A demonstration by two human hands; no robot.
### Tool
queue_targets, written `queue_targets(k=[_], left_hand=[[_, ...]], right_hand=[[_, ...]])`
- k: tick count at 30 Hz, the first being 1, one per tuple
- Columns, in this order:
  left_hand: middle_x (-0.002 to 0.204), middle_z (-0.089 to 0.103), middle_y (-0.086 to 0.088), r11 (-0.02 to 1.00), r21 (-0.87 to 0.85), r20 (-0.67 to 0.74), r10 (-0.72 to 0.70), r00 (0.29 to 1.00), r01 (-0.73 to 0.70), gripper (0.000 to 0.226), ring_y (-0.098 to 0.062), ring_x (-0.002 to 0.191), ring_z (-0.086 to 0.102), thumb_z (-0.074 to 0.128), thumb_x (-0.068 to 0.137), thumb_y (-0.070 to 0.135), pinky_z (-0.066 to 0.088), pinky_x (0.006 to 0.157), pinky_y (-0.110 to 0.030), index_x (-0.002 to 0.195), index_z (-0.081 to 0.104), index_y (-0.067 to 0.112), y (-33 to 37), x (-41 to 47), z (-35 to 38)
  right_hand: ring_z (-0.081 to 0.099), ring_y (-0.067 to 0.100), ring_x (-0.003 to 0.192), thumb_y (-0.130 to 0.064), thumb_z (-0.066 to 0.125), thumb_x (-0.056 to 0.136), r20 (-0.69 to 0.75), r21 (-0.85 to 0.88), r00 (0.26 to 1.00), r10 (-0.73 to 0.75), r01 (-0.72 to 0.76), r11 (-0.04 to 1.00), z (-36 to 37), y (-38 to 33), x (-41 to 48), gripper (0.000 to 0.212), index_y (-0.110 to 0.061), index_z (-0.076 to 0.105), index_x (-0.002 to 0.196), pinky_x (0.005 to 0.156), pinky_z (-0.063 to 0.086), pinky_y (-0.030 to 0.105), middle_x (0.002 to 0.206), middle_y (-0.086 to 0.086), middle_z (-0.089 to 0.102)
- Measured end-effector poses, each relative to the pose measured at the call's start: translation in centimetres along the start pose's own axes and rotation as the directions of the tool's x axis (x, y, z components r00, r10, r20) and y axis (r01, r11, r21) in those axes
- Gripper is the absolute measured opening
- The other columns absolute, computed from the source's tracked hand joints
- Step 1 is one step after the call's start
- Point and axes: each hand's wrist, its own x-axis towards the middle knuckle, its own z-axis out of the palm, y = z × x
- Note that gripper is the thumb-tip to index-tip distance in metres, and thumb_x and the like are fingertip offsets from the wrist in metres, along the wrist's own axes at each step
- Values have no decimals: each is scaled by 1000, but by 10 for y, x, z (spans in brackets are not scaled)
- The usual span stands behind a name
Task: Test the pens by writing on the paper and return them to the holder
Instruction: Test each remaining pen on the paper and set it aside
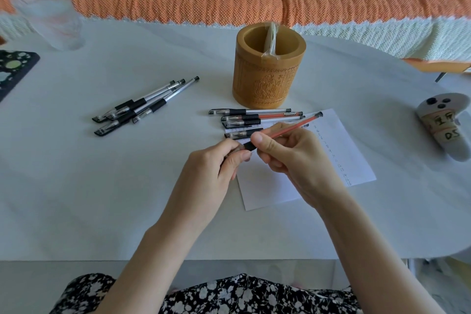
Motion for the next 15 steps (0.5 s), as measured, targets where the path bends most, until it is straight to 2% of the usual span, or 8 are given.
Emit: queue_targets(k=[3,7,9,10,11,13,15], left_hand=[[49,46,8,1000,-8,-15,-11,1000,11,16,-6,48,44,55,92,22,30,48,-12,78,61,18,-1,3,-1],[51,47,5,997,71,-54,-29,998,33,19,-12,48,41,54,92,31,34,51,-27,82,64,18,-6,9,0],[52,49,4,991,119,-68,-45,997,53,20,-13,47,40,53,91,36,33,50,-32,82,63,21,-8,8,-1],[53,50,4,988,146,-68,-49,996,59,21,-13,46,40,53,90,38,31,49,-31,81,61,21,-8,8,-2],[54,51,4,984,165,-69,-50,996,61,22,-11,46,41,54,89,39,30,49,-29,78,60,21,-8,8,-3],[54,52,7,984,172,-68,-43,997,54,20,-5,46,44,54,89,38,29,48,-26,75,57,24,-8,10,-5],[55,53,8,986,158,-63,-37,997,46,19,-2,47,44,55,89,37,29,48,-24,74,57,25,-8,11,-6]], right_hand=[[39,9,46,-27,68,75,-30,23,999,10,-9,1000,5,0,0,19,-8,66,77,44,28,18,51,2,49],[39,7,39,-37,67,82,-185,-213,982,41,-81,974,9,-1,-4,35,-7,63,64,43,33,14,43,-3,54],[40,9,39,-39,69,80,-262,-348,960,-97,0,938,5,-1,-8,34,-11,62,63,44,33,16,43,0,54],[41,11,42,-35,72,80,-268,-413,941,-206,81,907,2,-2,-9,25,-15,62,69,46,34,18,46,3,54],[44,12,47,-28,73,80,-230,-470,931,-284,150,870,-2,-4,-9,12,-20,64,80,49,35,20,52,6,54],[49,10,58,-16,71,82,-100,-591,925,-365,240,770,-6,-2,-7,24,-28,65,102,57,38,17,63,0,57],[50,1,64,-12,70,83,-2,-674,914,-407,299,675,-6,5,-1,27,-23,68,107,60,37,11,68,-11,57]])
